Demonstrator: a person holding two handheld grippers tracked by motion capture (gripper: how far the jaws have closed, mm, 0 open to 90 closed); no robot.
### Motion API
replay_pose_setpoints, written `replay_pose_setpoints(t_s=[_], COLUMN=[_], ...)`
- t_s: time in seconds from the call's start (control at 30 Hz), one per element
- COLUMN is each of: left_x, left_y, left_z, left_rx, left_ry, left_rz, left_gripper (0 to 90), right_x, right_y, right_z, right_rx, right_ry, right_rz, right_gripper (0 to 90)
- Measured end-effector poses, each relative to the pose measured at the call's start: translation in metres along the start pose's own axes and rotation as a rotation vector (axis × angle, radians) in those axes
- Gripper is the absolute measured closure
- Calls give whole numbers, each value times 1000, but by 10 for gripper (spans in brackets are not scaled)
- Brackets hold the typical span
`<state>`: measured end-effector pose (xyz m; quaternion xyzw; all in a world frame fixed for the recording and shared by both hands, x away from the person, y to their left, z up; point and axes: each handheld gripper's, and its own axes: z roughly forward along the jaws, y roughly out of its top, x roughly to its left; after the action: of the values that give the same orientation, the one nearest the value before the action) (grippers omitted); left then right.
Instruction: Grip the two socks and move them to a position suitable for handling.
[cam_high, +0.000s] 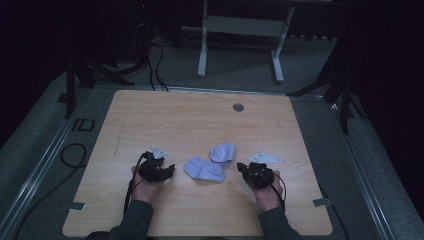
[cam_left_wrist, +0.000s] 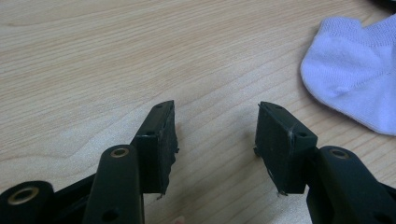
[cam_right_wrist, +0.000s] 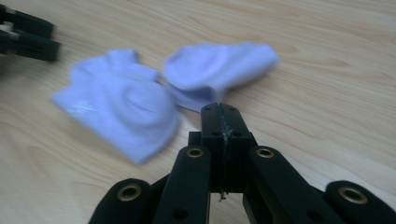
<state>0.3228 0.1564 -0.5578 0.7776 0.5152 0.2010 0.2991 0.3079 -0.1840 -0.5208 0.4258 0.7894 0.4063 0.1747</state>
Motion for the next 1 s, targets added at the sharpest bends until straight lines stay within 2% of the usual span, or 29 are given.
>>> replay_pose_setpoints(t_s=[0.2,0.23,0.47,0.73,0.83,0.97,1.0], left_x=[0,0,0,0,-1,-2,-2], left_y=[0,0,0,0,0,1,1], left_z=[0,0,0,0,0,-1,-1], left_rx=[-1,-1,0,-1,-1,1,2], left_ry=[0,0,1,2,2,-3,-6], left_rz=[0,0,-1,-2,-3,3,2], left_gripper=[474,474,474,474,490,560,596], right_x=[28,36,56,68,70,71,71], right_y=[8,9,11,-1,-1,-2,-3], right_z=[9,14,34,66,66,64,62], right_rx=[21,30,72,155,155,162,171], right_ry=[57,76,108,99,98,117,140], right_rz=[-53,-71,-112,-145,-168,-196,-226], right_gripper=[899,899,899,899,900,900,900])
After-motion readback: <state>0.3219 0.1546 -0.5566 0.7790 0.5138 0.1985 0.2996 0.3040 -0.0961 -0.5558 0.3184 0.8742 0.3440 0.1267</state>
